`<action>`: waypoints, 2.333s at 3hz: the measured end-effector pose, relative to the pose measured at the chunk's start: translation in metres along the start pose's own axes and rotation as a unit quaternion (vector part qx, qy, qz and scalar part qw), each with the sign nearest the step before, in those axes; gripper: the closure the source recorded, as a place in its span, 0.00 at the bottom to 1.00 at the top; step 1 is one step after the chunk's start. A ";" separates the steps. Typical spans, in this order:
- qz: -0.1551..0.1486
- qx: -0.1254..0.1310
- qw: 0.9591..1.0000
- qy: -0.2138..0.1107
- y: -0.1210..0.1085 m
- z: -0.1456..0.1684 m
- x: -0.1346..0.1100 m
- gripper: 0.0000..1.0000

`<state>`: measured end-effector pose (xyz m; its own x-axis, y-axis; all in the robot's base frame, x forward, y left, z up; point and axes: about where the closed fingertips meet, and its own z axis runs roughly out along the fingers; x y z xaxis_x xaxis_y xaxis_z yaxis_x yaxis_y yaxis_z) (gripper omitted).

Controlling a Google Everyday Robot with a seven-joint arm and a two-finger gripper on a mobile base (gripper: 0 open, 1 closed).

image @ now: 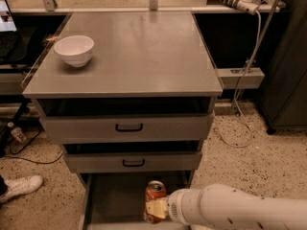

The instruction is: Place coke can into bottom drawer

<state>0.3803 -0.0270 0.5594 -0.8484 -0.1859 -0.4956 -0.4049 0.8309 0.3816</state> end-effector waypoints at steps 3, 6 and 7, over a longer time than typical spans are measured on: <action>0.070 -0.025 0.997 0.007 -0.028 0.111 0.022 1.00; 0.123 -0.045 0.991 0.030 -0.044 0.189 0.051 1.00; 0.148 -0.054 0.987 0.033 -0.058 0.224 0.057 1.00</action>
Offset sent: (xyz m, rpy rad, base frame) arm 0.0360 0.0409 -0.1505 0.1292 0.1266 -0.1234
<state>0.4315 0.0319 0.3347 -0.9538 0.0192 -0.2999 -0.1678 0.7939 0.5845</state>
